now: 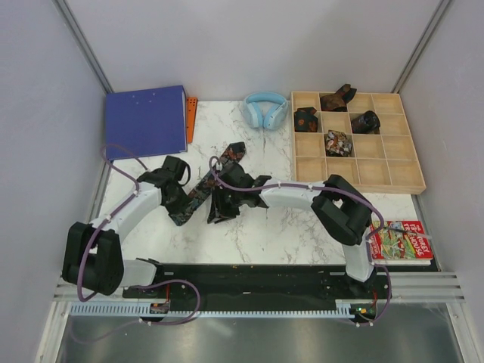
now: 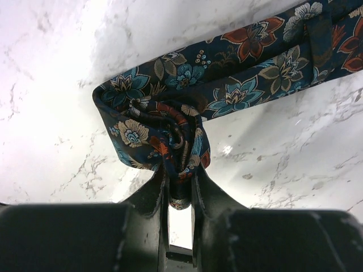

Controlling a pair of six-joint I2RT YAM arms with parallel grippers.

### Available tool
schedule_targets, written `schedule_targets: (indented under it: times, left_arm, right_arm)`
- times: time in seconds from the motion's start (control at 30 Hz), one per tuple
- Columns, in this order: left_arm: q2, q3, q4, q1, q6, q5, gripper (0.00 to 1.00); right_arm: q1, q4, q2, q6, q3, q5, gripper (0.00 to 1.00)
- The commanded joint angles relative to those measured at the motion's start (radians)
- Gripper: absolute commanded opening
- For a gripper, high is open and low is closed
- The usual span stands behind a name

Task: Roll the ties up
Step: Roll the tie at the center of the board.

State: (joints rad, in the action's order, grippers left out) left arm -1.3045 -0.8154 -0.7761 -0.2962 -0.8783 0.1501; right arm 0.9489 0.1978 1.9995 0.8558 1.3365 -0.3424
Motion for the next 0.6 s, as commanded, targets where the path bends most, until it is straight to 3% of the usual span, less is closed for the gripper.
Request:
schedule_targets:
  times: [0.0, 0.07, 0.1, 0.2, 0.3, 0.57]
  left_arm:
    - [-0.064, -0.076, 0.054, 0.035, 0.062, -0.037, 0.14]
    - [-0.096, -0.099, 0.066, 0.043, 0.073, -0.064, 0.23]
    - [-0.108, -0.109, 0.067, 0.046, 0.079, -0.069, 0.48]
    - [-0.139, -0.154, 0.067, 0.054, 0.087, -0.084, 0.72]
    - [-0.156, -0.205, 0.066, 0.063, 0.096, -0.102, 0.8]
    - [-0.116, -0.309, 0.029, 0.097, 0.107, -0.173, 0.82]
  right_arm:
    - [0.004, -0.023, -0.061, -0.024, -0.075, 0.0, 0.37]
    - [0.002, -0.031, -0.073, -0.024, -0.095, 0.003, 0.37]
    - [0.002, -0.034, -0.077, -0.026, -0.109, 0.003, 0.37]
    - [0.002, -0.035, -0.09, -0.029, -0.126, 0.008, 0.37]
    - [0.002, -0.032, -0.097, -0.031, -0.125, 0.01, 0.37]
    - [0.002, -0.014, -0.097, -0.038, -0.051, 0.01, 0.37]
